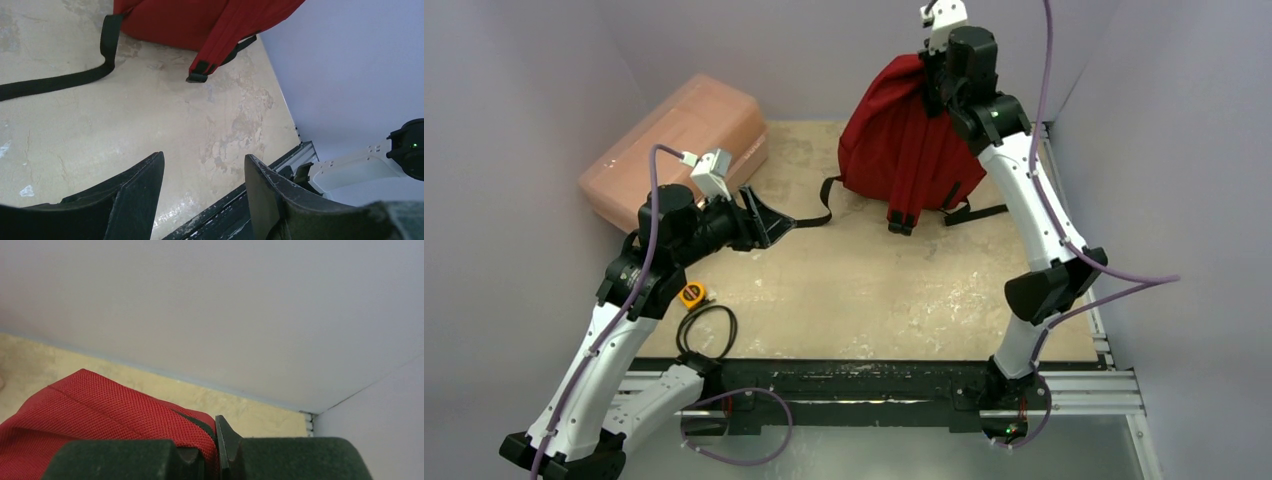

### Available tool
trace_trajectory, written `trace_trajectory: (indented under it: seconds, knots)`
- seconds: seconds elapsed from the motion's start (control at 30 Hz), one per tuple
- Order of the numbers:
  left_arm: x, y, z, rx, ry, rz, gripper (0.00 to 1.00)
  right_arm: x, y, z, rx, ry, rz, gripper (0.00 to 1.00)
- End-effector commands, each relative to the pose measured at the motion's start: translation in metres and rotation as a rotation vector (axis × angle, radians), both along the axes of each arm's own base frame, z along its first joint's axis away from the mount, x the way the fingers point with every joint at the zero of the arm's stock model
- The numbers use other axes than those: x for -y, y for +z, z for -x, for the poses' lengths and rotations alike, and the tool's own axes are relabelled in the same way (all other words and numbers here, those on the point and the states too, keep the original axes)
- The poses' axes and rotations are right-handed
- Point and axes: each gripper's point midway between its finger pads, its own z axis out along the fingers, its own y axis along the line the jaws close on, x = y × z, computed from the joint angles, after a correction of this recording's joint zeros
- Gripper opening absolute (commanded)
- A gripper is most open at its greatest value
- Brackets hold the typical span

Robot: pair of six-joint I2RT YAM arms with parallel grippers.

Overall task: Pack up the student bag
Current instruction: Place the student bag at the center of the board.

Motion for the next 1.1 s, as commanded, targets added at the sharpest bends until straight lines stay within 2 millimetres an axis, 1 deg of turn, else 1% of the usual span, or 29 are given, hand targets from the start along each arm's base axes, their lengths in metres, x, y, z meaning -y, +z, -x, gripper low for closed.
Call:
trace_trajectory:
  seconds: [0.0,0.07,0.13,0.17,0.27,0.3,0.37,0.4,0.43,0.47,0.5,0.53,0.57,0.63,0.7,0.8,0.87,0.97,1.0,1.07]
  knots:
    - [0.006,0.015,0.001,0.045,-0.031,0.035,0.6,-0.016,0.041,-0.018,0.205,0.036,-0.14,0.12]
    - [0.008,0.013,0.001,0.037,-0.042,0.037,0.59,-0.02,0.029,-0.026,0.175,0.04,-0.128,0.15]
    - [0.009,0.011,0.001,0.033,-0.049,0.04,0.6,-0.024,0.023,-0.026,0.144,0.056,-0.132,0.16]
    - [0.009,0.01,0.001,0.032,-0.049,0.04,0.59,-0.026,0.023,-0.025,0.144,0.07,-0.14,0.18]
    - [0.01,0.007,0.0,0.03,-0.051,0.042,0.59,-0.031,0.027,-0.022,0.162,0.103,-0.15,0.32]
    - [0.011,0.006,-0.001,0.028,-0.053,0.043,0.6,-0.032,0.025,-0.023,0.156,0.108,-0.146,0.35]
    - [0.014,0.003,-0.002,0.024,-0.067,0.045,0.6,-0.034,0.029,-0.023,0.155,0.121,-0.145,0.37]
    - [0.016,0.001,-0.004,0.021,-0.075,0.048,0.6,-0.037,0.028,-0.024,0.151,0.133,-0.145,0.39]
    - [0.019,-0.003,-0.005,0.009,-0.086,0.053,0.6,-0.038,0.026,-0.026,0.147,0.136,-0.14,0.44]
    - [0.022,-0.006,-0.006,-0.001,-0.097,0.057,0.61,-0.038,0.024,-0.027,0.143,0.135,-0.133,0.53]
    - [0.025,-0.01,-0.008,-0.015,-0.107,0.06,0.61,-0.039,0.022,-0.027,0.137,0.137,-0.128,0.66]
    - [0.028,-0.014,-0.01,-0.028,-0.115,0.066,0.61,-0.04,0.02,-0.026,0.128,0.147,-0.125,0.74]
    - [0.031,-0.018,-0.01,-0.039,-0.126,0.074,0.61,-0.041,0.018,-0.025,0.118,0.155,-0.124,0.79]
    - [0.036,-0.024,-0.013,-0.049,-0.136,0.086,0.61,-0.042,0.015,-0.021,0.099,0.166,-0.126,0.86]
    - [0.04,-0.03,-0.016,-0.062,-0.145,0.086,0.62,-0.048,0.014,-0.016,0.088,0.2,-0.15,0.93]
    - [0.052,-0.036,-0.022,-0.08,-0.176,0.1,0.62,-0.049,0.01,-0.011,0.068,0.215,-0.156,0.98]
    - [0.064,-0.039,-0.025,-0.092,-0.213,0.122,0.62,-0.054,0.009,-0.003,0.049,0.256,-0.163,0.99]
    - [0.089,-0.049,-0.035,-0.094,-0.246,0.111,0.62,-0.055,0.009,0.012,0.019,0.288,-0.175,0.99]
    - [0.099,-0.059,-0.043,-0.121,-0.257,0.11,0.61,-0.049,0.008,0.013,0.016,0.264,-0.172,0.99]
    - [0.119,-0.068,-0.057,-0.142,-0.275,0.135,0.58,-0.032,0.013,0.011,0.035,0.205,-0.172,0.99]
